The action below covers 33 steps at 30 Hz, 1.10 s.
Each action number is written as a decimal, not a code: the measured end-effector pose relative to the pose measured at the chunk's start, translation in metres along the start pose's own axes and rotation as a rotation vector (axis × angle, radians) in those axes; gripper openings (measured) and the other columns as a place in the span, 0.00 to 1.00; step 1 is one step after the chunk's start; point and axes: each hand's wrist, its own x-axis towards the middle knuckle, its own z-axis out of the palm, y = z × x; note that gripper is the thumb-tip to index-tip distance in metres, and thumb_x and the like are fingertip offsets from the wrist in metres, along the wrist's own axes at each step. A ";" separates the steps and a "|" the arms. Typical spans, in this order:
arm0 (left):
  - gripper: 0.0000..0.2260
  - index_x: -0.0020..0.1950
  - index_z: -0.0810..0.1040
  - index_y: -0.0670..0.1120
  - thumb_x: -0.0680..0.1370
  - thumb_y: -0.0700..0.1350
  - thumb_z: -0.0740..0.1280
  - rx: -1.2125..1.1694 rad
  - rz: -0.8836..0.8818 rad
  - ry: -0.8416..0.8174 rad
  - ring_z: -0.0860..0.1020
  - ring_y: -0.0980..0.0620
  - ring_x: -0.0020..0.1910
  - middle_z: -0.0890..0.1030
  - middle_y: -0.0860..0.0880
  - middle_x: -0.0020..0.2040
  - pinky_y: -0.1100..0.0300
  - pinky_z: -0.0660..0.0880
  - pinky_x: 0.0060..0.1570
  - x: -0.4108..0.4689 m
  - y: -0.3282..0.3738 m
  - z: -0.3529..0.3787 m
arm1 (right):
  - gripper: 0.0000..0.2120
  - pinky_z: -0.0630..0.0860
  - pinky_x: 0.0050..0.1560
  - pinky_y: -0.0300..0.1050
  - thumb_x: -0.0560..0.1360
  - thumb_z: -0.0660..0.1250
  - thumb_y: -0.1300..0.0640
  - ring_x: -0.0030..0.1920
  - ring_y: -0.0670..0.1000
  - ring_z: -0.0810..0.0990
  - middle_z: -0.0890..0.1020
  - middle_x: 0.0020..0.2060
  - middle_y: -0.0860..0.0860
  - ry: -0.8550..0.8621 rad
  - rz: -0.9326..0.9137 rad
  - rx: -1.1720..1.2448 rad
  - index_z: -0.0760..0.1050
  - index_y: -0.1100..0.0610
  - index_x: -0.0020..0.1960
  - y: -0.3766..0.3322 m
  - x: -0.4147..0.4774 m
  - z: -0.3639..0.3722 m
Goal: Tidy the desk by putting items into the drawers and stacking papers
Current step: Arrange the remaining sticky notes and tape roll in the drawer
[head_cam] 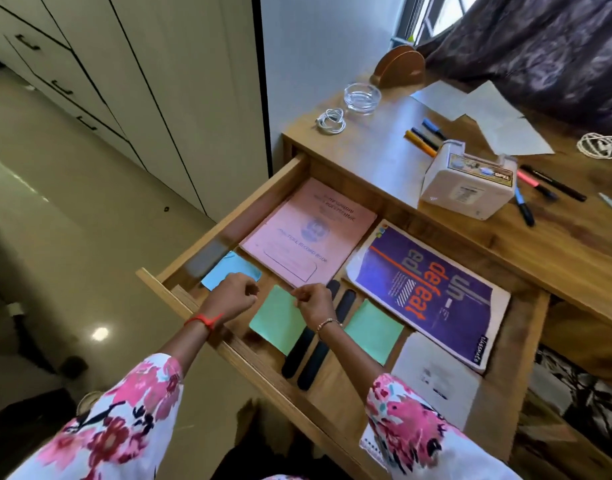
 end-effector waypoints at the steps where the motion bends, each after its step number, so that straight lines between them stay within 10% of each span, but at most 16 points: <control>1: 0.07 0.46 0.82 0.41 0.72 0.37 0.66 0.015 0.017 -0.026 0.78 0.51 0.48 0.83 0.46 0.46 0.56 0.76 0.49 0.005 -0.001 -0.002 | 0.11 0.69 0.47 0.28 0.72 0.62 0.73 0.53 0.54 0.80 0.82 0.50 0.61 0.002 -0.005 -0.024 0.79 0.69 0.51 -0.001 0.003 0.004; 15: 0.09 0.47 0.82 0.37 0.71 0.34 0.64 0.036 0.285 -0.197 0.79 0.52 0.45 0.83 0.43 0.47 0.66 0.69 0.42 0.058 -0.016 -0.028 | 0.07 0.77 0.54 0.45 0.74 0.63 0.67 0.54 0.55 0.78 0.80 0.51 0.58 0.114 0.041 -0.175 0.78 0.65 0.51 -0.013 0.004 0.043; 23: 0.08 0.42 0.82 0.36 0.69 0.33 0.64 0.070 0.501 -0.245 0.80 0.46 0.42 0.83 0.40 0.41 0.49 0.78 0.44 0.066 0.001 -0.024 | 0.08 0.73 0.51 0.39 0.72 0.66 0.67 0.51 0.55 0.78 0.81 0.49 0.60 0.275 0.047 -0.138 0.79 0.66 0.50 -0.016 -0.017 0.030; 33: 0.15 0.59 0.76 0.42 0.73 0.41 0.69 0.024 0.818 -0.238 0.76 0.46 0.57 0.78 0.44 0.59 0.53 0.74 0.54 0.045 0.087 0.004 | 0.05 0.71 0.52 0.44 0.71 0.66 0.67 0.48 0.59 0.79 0.81 0.45 0.61 0.618 0.112 -0.180 0.79 0.66 0.45 0.023 -0.082 -0.064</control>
